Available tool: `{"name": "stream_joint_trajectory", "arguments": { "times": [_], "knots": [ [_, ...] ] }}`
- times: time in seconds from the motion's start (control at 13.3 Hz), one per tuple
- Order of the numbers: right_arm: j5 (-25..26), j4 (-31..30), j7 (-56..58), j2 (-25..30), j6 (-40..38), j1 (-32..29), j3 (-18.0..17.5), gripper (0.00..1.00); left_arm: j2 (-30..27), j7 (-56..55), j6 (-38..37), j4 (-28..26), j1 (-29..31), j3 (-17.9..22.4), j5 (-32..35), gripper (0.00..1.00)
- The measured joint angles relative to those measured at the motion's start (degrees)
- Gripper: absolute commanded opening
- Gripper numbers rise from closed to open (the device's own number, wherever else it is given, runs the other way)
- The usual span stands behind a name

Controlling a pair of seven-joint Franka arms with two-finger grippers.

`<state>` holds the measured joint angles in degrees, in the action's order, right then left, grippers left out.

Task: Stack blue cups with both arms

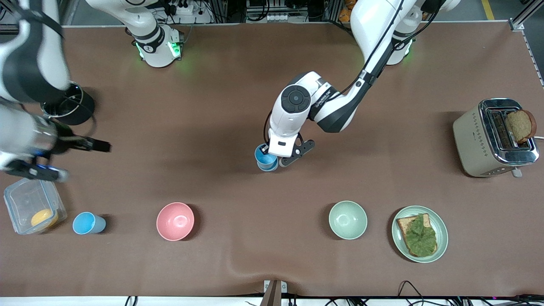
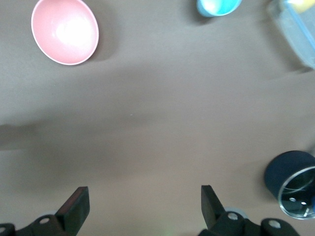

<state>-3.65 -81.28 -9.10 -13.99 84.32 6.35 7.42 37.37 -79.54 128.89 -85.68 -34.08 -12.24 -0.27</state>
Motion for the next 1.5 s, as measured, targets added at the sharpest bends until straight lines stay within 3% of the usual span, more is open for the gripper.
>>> {"name": "stream_joint_trajectory", "arguments": {
  "times": [0.08,0.15,0.23,0.45,0.68,1.13,1.5],
  "knots": [
    [0.0,-1.5,0.7,2.8,0.3,-1.3,0.0,1.00,0.0,-0.2,0.0,0.0,0.0,0.0,0.0,0.00],
    [0.1,-2.9,1.4,5.3,0.5,-2.1,0.0,1.00,0.0,-0.4,0.0,-0.1,-0.1,0.0,0.0,0.75],
    [0.4,-3.9,2.6,7.2,0.6,-2.4,0.0,1.00,0.0,-0.4,0.0,-0.1,-0.1,0.0,0.0,1.00],
    [3.3,-5.6,5.7,9.6,1.0,-2.5,-0.2,1.00,-0.5,-0.5,-0.1,0.3,0.2,0.5,0.1,1.00],
    [3.8,-6.8,6.3,9.7,1.9,-2.9,-0.1,1.00,-5.4,0.5,-4.2,1.4,3.7,1.0,3.9,1.00],
    [3.8,-6.3,6.2,9.8,2.6,-2.9,-1.4,1.00,-19.1,27.4,-17.7,1.7,18.0,1.3,7.7,1.00],
    [3.8,-6.3,1.4,9.8,2.7,-2.9,-1.6,1.00,-25.3,43.7,-24.8,1.6,28.4,1.2,7.4,1.00]
  ]
}}
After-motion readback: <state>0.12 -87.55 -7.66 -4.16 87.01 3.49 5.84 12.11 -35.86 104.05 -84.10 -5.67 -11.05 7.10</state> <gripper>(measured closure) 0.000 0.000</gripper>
